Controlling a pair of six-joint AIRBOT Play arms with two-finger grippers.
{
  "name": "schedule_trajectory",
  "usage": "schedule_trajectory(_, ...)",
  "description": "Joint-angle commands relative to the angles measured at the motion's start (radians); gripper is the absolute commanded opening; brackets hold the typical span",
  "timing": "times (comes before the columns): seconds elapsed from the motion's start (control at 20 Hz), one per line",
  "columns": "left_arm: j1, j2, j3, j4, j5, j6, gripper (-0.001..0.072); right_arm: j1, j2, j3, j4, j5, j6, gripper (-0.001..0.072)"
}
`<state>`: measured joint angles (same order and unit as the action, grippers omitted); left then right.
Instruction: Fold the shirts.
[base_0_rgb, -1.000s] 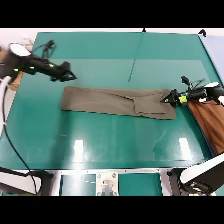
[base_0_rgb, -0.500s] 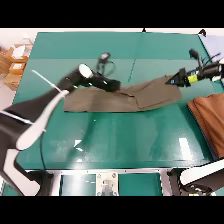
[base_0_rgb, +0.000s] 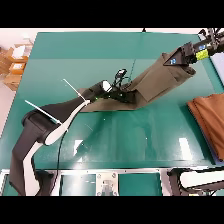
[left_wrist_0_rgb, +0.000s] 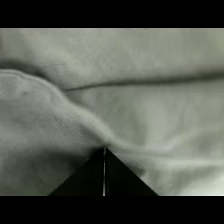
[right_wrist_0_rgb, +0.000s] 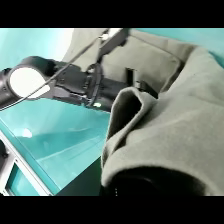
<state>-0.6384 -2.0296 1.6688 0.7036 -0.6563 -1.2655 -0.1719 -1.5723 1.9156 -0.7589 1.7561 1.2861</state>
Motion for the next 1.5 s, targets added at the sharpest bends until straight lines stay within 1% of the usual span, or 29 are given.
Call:
schedule_trajectory(0.0,0.011,-0.018,0.039,-0.021,-0.081,0.0,0.0028,0.045,0.01,0.011,-0.011,-0.011,0.019,0.0018)
schedule_trajectory(0.1,0.068,-0.006,0.079,-0.018,-0.216,-0.001,0.0027,0.045,0.01,0.011,-0.012,-0.013,0.047,0.0019)
schedule_trajectory(0.2,0.156,0.023,0.144,0.023,-0.404,-0.01,0.0027,0.053,0.01,0.011,-0.011,-0.025,0.053,0.0018)
schedule_trajectory(0.25,0.207,0.047,0.181,0.089,-0.506,-0.035,0.0027,0.066,0.01,0.01,-0.01,-0.048,0.071,0.0019)
schedule_trajectory(0.3,0.258,0.081,0.217,0.206,-0.603,-0.075,0.0026,0.088,0.009,0.009,-0.01,-0.076,0.081,0.0019)
schedule_trajectory(0.4,0.35,0.164,0.268,0.493,-0.76,-0.129,0.0027,0.169,-0.006,0.007,-0.01,-0.136,0.106,0.0019)
schedule_trajectory(0.5,0.434,0.257,0.278,0.779,-0.848,-0.156,0.0027,0.278,-0.038,0.005,-0.011,-0.216,0.11,0.0019)
schedule_trajectory(0.55,0.47,0.294,0.278,0.872,-0.874,-0.156,0.0027,0.349,-0.067,0.005,-0.011,-0.274,0.11,0.0019)
schedule_trajectory(0.6,0.508,0.325,0.278,0.928,-0.894,-0.156,0.0027,0.418,-0.1,0.005,-0.011,-0.339,0.11,0.0019)
schedule_trajectory(0.7,0.577,0.357,0.277,0.941,-0.91,-0.154,0.0028,0.565,-0.193,0.005,-0.009,-0.505,0.109,0.0019)
schedule_trajectory(0.8,0.628,0.36,0.277,0.939,-0.922,-0.148,0.0028,0.708,-0.311,0.005,-0.008,-0.726,0.109,0.002)
schedule_trajectory(0.85,0.645,0.359,0.277,0.935,-0.924,-0.148,0.0028,0.777,-0.378,0.005,-0.008,-0.851,0.109,0.014)
schedule_trajectory(0.9,0.658,0.359,0.277,0.93,-0.924,-0.147,0.0028,0.833,-0.438,0.006,-0.007,-0.973,0.11,0.0521)
schedule_trajectory(0.95,0.664,0.359,0.277,0.928,-0.925,-0.145,0.0028,0.864,-0.472,0.006,-0.002,-1.034,0.119,0.0588)
schedule_trajectory(1.0,0.669,0.359,0.277,0.925,-0.926,-0.133,0.0028,0.869,-0.478,0.007,-0.001,-1.03,0.146,0.0585)
schedule_trajectory(1.05,0.669,0.359,0.277,0.924,-0.925,-0.116,0.0028,0.851,-0.463,0.014,-0.009,-0.984,0.146,0.0534)
schedule_trajectory(1.1,0.669,0.359,0.277,0.919,-0.922,-0.103,0.0028,0.81,-0.435,0.026,-0.044,-0.902,0.147,0.045)
schedule_trajectory(1.15,0.669,0.359,0.277,0.907,-0.918,-0.102,0.0028,0.76,-0.401,0.032,-0.083,-0.82,0.155,0.044)
schedule_trajectory(1.25,0.669,0.357,0.277,0.902,-0.904,-0.101,0.0027,0.63,-0.327,0.032,-0.18,-0.654,0.214,0.0443)
schedule_trajectory(1.3,0.669,0.357,0.277,0.896,-0.896,-0.101,0.0028,0.557,-0.296,0.032,-0.239,-0.566,0.246,0.0453)
schedule_trajectory(1.35,0.669,0.357,0.277,0.893,-0.895,-0.097,0.0028,0.49,-0.275,0.031,-0.289,-0.488,0.274,0.0482)
schedule_trajectory(1.45,0.669,0.357,0.277,0.893,-0.895,-0.094,0.0028,0.362,-0.257,0.008,-0.331,-0.367,0.292,0.0494)
